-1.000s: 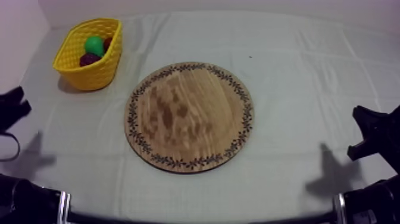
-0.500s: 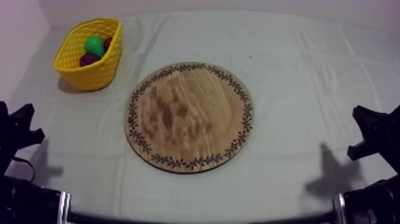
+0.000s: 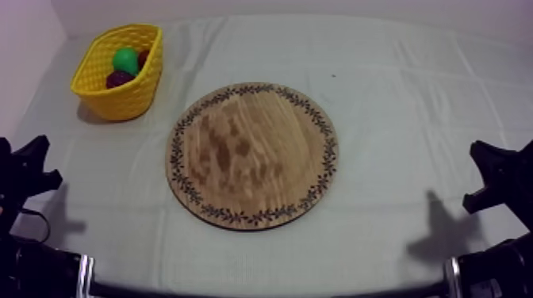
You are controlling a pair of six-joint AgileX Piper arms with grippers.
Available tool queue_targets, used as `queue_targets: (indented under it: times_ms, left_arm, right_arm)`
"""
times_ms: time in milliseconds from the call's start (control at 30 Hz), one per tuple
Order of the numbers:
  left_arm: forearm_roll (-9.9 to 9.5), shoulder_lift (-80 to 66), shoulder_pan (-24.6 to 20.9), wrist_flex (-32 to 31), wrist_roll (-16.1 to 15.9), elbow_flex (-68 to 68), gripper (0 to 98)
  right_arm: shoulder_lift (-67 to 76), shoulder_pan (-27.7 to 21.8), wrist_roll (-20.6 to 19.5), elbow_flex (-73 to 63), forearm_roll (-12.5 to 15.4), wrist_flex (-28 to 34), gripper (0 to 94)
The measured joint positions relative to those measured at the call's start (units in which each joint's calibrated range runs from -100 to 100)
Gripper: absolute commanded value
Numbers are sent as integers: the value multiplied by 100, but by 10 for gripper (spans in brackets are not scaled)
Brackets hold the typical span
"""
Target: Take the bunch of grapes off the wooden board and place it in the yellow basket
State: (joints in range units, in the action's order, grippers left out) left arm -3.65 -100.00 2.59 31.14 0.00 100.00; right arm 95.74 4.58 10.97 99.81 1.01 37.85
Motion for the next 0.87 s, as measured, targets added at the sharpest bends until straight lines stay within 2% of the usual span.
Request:
queue_targets:
  times_ms: [867]
  left_arm:
    - [5,0,19,-19,57,0,0]
  right_arm:
    - [0,0,0,0,0,0,4]
